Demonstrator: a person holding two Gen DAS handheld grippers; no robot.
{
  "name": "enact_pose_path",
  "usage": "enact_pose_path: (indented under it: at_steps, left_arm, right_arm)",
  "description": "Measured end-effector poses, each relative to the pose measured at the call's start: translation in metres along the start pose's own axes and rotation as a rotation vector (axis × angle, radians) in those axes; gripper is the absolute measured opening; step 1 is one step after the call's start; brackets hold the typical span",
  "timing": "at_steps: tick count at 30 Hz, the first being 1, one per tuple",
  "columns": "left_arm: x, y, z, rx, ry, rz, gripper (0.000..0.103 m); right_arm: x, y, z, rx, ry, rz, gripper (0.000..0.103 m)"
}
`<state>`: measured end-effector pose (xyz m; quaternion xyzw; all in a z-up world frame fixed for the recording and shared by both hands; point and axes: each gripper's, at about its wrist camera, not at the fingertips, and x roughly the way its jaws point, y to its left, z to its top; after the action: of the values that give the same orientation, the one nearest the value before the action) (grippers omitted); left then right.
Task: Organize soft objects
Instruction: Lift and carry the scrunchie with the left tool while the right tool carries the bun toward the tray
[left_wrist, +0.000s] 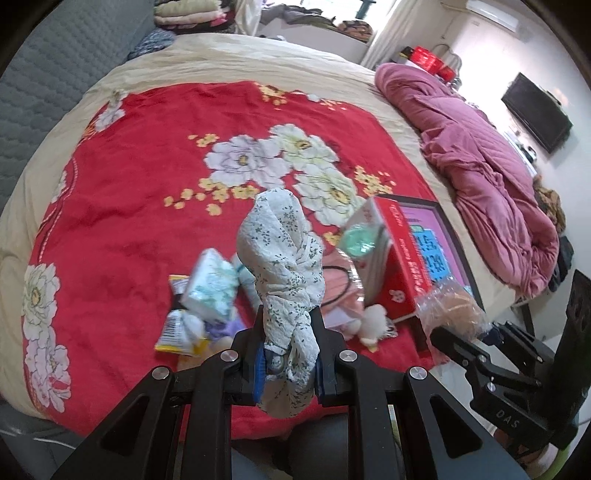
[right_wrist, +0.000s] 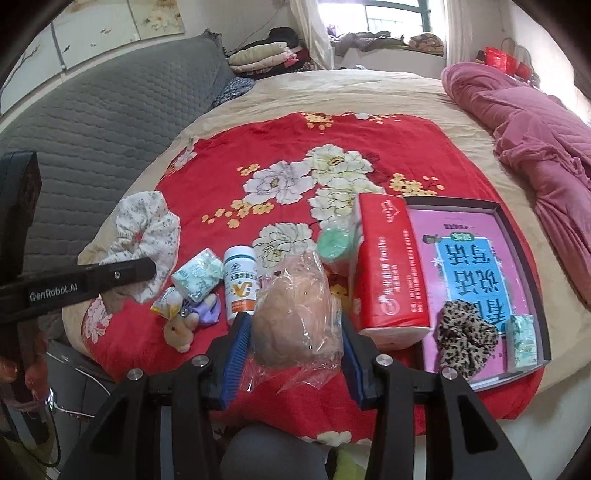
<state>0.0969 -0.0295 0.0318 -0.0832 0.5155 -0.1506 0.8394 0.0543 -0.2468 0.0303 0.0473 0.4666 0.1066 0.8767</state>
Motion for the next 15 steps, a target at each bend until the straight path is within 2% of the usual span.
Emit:
enact_pose_path:
  at_steps: [15]
  left_arm:
    - [0.011,-0.068,0.01,0.089,-0.001,-0.051,0.02]
  right_arm:
    - [-0.023,-0.06,0.002,0.114,-0.048,-0.058,0.046]
